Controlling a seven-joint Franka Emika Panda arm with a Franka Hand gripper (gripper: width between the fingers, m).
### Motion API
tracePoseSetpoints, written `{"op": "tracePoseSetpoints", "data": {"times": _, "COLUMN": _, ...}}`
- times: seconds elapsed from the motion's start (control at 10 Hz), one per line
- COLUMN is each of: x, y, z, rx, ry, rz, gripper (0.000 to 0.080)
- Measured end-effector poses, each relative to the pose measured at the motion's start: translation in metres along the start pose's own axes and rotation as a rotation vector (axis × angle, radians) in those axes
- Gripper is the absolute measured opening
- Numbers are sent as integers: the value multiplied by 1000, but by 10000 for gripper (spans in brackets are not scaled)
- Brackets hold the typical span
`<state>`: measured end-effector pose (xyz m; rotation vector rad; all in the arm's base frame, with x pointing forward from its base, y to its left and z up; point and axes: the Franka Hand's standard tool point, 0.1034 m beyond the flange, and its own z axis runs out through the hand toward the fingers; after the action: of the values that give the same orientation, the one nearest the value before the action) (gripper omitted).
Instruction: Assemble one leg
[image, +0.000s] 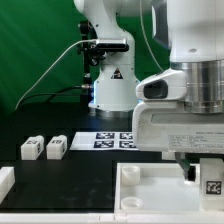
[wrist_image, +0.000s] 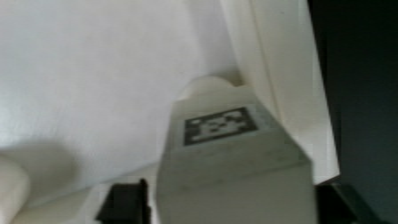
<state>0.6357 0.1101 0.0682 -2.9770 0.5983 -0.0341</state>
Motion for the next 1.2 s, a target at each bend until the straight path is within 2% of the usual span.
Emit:
{"op": "tracePoseSetpoints", "data": {"times": 0.2, "x": -1, "y": -2, "z": 1, "rx": 9, "ry": -6, "rz": 237, "gripper": 292}}
{"op": "tracePoseSetpoints", "data": {"times": 0.4, "x": 4, "y": 1, "z": 1, "rx": 4, "ry": -43, "rz": 495, "gripper": 292}}
{"op": "tracePoseSetpoints", "data": {"times": 0.5, "x": 3, "y": 1, "z": 0, "rx": -9, "ry": -80, "rz": 759, "gripper": 292}}
{"op": "tracePoseSetpoints", "data": {"times": 0.6, "x": 1, "y": 1, "z": 1, "rx": -7, "ry": -105, "rz": 1028, "gripper": 292}}
{"op": "tracePoseSetpoints", "data": {"times": 0.7, "x": 0, "y": 0, "z": 0, "rx": 17, "ry": -152, "rz": 1316, "gripper": 294}}
{"op": "tracePoseSetpoints", "data": {"times": 1.0, "x": 1, "y": -1, "z": -1, "rx": 6, "ry": -166, "rz": 1585, "gripper": 294}}
{"op": "tracePoseSetpoints", "data": {"times": 1.2, "x": 0, "y": 0, "z": 0, "rx": -1, "ry": -163, "rz": 1580, "gripper": 294}}
